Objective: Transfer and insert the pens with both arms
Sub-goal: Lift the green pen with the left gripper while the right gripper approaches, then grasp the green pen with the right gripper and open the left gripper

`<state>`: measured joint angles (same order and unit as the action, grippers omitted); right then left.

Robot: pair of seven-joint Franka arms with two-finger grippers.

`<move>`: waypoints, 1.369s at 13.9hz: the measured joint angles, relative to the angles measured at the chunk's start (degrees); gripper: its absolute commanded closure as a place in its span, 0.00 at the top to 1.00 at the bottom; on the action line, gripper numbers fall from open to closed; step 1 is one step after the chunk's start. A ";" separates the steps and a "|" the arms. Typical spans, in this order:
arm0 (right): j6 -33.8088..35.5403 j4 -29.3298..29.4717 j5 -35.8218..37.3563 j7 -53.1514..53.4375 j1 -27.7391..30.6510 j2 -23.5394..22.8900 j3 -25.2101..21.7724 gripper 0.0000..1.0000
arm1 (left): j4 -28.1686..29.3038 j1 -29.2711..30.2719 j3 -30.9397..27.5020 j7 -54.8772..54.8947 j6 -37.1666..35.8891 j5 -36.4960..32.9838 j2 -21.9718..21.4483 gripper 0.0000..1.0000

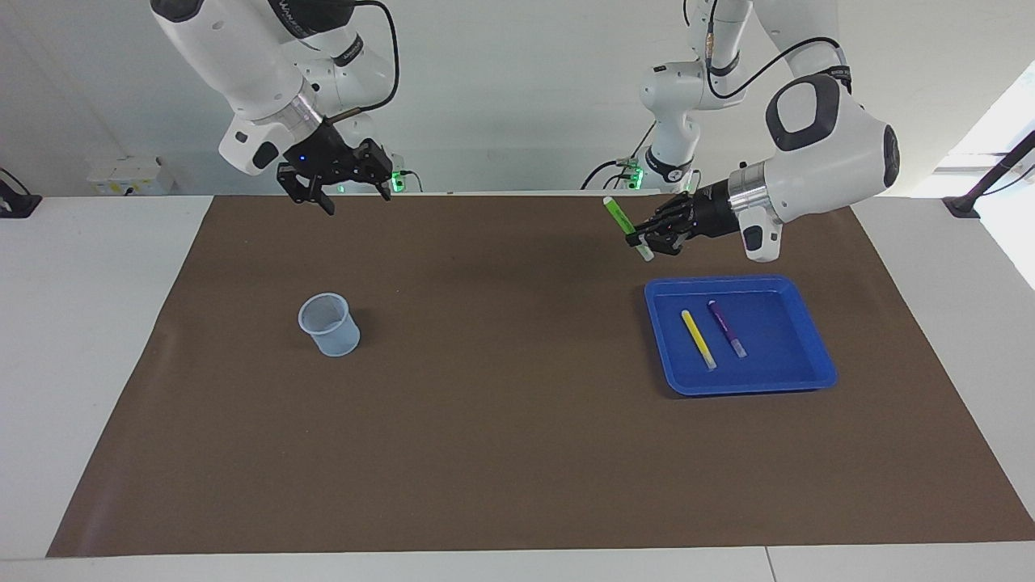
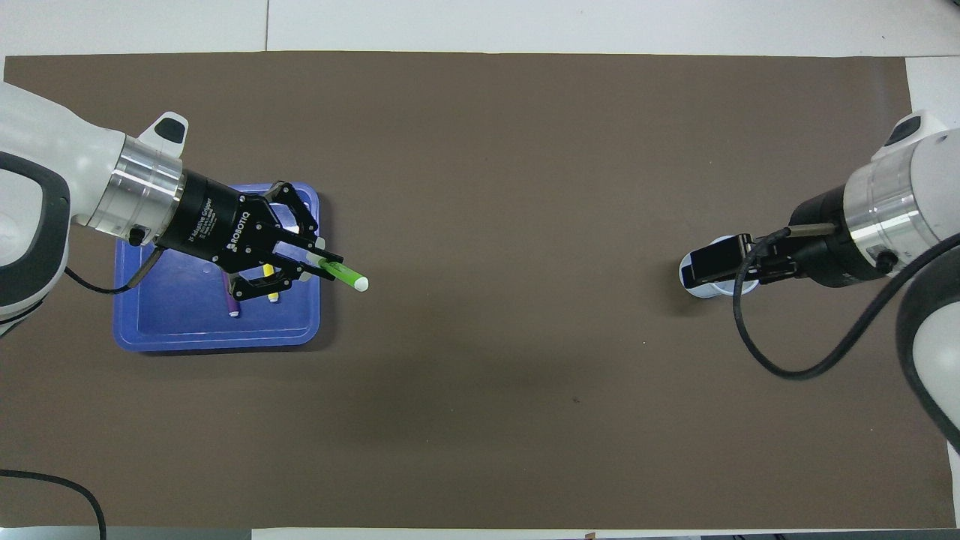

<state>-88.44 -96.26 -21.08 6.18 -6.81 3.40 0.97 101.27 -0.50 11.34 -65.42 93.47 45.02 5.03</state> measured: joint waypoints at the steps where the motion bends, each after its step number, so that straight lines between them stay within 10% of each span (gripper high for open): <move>1: -1.18 -0.15 -3.48 2.80 -0.09 0.00 -0.02 1.00 | 0.65 0.00 0.66 -2.33 1.50 1.50 -0.07 0.00; 9: -22.30 -6.20 -13.54 25.27 -13.83 0.92 0.48 0.99 | 9.38 -0.84 7.94 -13.07 13.98 10.52 -5.51 0.00; 12: -29.79 -10.13 -13.62 27.49 -17.16 1.97 0.51 0.83 | 12.95 -3.06 8.46 -14.66 17.41 13.37 -8.75 0.00; 19: -31.59 -11.76 -13.70 27.54 -19.10 3.14 0.46 0.77 | 16.50 -5.17 9.45 -17.65 22.58 15.38 -11.41 0.00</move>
<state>-120.03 -108.02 -34.77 33.72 -25.90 6.55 1.44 117.76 -5.67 20.80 -83.06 116.05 60.41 -6.39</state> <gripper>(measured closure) 0.198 0.833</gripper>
